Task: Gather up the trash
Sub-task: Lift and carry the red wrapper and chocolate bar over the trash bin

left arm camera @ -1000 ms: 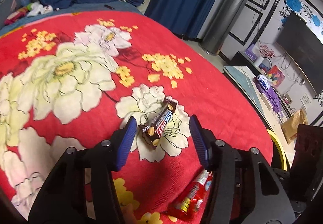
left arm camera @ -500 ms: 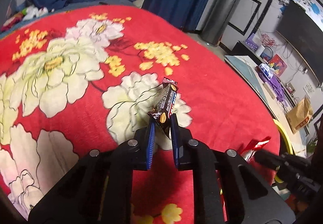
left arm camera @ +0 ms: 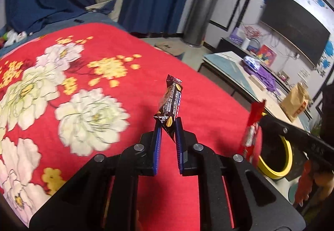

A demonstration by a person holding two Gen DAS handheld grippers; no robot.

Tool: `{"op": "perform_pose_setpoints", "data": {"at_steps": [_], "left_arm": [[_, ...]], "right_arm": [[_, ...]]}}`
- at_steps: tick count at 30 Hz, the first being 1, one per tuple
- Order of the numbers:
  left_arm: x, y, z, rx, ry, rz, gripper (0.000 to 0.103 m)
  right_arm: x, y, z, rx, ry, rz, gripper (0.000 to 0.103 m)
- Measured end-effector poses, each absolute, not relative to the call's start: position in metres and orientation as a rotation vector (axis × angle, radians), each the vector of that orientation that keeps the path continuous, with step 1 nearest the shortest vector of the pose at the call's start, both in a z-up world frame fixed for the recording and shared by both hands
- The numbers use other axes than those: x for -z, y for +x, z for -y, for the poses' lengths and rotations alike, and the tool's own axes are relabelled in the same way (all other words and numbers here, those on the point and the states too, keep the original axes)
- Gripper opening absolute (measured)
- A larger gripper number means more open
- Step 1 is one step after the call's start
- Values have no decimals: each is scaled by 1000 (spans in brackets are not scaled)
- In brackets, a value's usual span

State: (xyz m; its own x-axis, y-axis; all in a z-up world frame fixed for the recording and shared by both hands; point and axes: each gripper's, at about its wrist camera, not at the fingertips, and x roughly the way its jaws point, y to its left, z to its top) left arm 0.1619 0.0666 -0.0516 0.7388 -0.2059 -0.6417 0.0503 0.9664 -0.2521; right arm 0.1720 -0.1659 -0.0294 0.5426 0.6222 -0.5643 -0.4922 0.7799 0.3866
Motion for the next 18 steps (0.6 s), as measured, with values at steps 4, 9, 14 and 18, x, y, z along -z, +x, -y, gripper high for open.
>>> {"op": "perform_pose_setpoints", "data": {"at_steps": [4, 9, 14, 18], "left_arm": [[47, 162, -41, 189, -191, -726, 8], [41, 159, -16, 240, -159, -716, 8], [38, 157, 8, 290, -134, -711, 8], [38, 157, 24, 321, -117, -713, 7]], "right_arm": [[23, 175, 182, -644, 199, -721, 1], [15, 176, 200, -626, 202, -695, 1], [6, 175, 228, -593, 213, -670, 1], [4, 175, 247, -564, 226, -658, 1]]}}
